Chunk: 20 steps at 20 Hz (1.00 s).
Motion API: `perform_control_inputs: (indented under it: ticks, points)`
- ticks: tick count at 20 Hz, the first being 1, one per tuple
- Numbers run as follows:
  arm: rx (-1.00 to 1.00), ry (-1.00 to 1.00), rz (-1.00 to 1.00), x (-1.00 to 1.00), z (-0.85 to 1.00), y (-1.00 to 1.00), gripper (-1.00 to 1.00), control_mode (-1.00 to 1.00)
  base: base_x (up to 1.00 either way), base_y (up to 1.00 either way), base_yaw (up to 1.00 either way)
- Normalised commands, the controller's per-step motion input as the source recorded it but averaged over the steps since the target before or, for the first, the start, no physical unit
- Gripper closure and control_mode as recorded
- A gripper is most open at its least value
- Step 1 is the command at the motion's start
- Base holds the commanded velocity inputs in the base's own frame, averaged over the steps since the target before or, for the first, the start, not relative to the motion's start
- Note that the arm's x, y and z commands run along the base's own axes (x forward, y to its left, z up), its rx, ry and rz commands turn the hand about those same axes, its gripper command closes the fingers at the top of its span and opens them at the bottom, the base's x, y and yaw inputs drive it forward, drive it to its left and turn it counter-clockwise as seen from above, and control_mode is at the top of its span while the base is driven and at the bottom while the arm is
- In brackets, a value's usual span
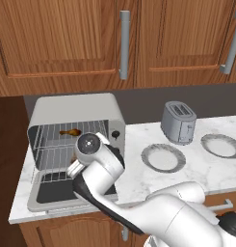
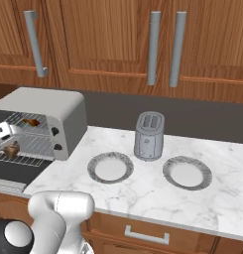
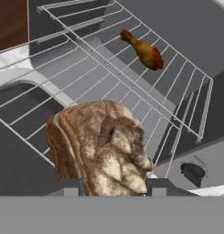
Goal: Open the toaster oven door. Place the bread on the bottom rack in the toaster oven and place the chicken drumstick on the top rack.
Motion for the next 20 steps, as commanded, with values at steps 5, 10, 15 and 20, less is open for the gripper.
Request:
perform_control_inputs:
  ticks: [5,10,15,20]
  points:
    - [0.00,-0.04,0.00,0.11,-0.14,0.08,1.00,-1.00,0.00,0.00,0.00]
    - [0.00,-0.06,0.00,0.10,-0.04,0.09,1.00,-1.00,0.00,0.00,0.00]
    - [0.00,-0.03,0.00,0.07,0.00,0.01,1.00,-1.00,0.00,0.00,0.00]
    - [0.00,0.00,0.00,0.02,-0.05,0.00,1.00,-1.00,0.00,0.00,0.00]
